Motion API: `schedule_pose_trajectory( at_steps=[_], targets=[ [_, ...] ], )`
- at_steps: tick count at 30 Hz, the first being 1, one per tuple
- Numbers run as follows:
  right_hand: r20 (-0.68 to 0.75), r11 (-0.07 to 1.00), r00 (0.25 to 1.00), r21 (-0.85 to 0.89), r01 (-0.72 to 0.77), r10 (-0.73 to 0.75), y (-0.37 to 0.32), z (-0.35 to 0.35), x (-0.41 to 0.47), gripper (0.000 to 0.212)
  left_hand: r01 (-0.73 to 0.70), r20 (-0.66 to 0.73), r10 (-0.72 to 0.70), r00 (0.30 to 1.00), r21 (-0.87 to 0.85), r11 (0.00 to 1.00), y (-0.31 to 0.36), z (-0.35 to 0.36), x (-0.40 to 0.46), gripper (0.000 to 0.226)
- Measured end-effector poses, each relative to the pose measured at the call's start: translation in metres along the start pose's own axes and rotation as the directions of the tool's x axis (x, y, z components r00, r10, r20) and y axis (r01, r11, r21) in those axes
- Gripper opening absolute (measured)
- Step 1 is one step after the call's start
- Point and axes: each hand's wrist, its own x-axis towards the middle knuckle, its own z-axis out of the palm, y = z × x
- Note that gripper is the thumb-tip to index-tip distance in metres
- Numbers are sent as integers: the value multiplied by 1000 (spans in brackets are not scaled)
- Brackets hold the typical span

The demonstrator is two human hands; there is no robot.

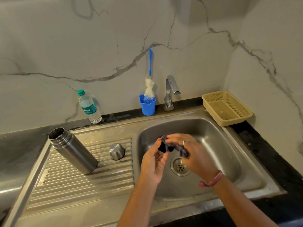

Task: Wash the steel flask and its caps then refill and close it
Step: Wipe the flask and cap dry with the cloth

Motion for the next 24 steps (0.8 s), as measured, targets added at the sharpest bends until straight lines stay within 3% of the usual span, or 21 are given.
schedule_pose_trajectory(
  at_steps=[2,6,11,15,19,22,24],
  targets=[
    [50,993,994,-52,103,-101,-6,0,-2,45,-6,7,6,1000,-1,1000,2,-3,2,16],
    [-112,983,987,157,-94,112,5,0,4,48,3,49,-2,999,-21,1000,1,-2,-5,17],
    [2,999,999,8,48,-48,-8,1,0,48,-17,56,18,998,-12,1000,2,-2,-3,17],
    [-113,980,981,146,-138,155,4,3,4,47,-48,79,49,996,-12,999,-1,-2,-6,12],
    [-69,999,998,43,-9,12,-6,5,-3,56,-89,100,91,991,-28,996,-1,-3,-4,23],
    [-93,970,979,185,-160,179,4,7,-2,55,-57,106,65,992,-78,995,-5,-1,-5,12],
    [-108,961,974,214,-175,201,1,9,-2,60,-39,111,49,993,-94,995,-7,0,-4,9]
  ],
)
